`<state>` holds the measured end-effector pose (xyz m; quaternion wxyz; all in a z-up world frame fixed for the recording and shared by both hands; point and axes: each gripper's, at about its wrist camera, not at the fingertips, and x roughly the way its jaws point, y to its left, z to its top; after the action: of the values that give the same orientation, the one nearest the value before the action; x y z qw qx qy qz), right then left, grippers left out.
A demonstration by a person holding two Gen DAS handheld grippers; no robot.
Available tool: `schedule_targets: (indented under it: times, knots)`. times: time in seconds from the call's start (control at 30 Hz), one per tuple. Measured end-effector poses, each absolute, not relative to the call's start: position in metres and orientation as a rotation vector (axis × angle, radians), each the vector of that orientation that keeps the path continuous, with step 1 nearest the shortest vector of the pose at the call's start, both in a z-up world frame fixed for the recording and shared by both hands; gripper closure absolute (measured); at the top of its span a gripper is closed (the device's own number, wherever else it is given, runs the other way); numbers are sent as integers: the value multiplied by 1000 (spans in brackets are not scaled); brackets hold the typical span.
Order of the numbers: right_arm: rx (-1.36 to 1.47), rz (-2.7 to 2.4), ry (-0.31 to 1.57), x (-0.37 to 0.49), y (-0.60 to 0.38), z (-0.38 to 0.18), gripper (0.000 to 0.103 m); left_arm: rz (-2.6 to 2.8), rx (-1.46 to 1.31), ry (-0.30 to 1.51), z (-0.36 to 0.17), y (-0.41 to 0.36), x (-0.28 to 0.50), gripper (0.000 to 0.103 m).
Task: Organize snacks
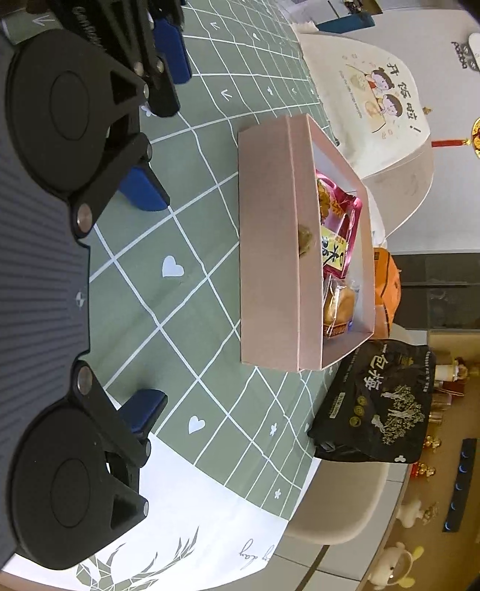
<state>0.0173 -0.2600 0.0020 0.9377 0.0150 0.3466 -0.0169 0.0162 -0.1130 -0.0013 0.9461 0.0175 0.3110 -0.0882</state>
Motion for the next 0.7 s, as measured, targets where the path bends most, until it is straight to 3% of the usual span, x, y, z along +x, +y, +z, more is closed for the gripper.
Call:
schedule_targets:
  times: [0.7]
  knots:
    - [33,-29,699,16,-261,2,0,-180,37,626,-2,-113,16,68]
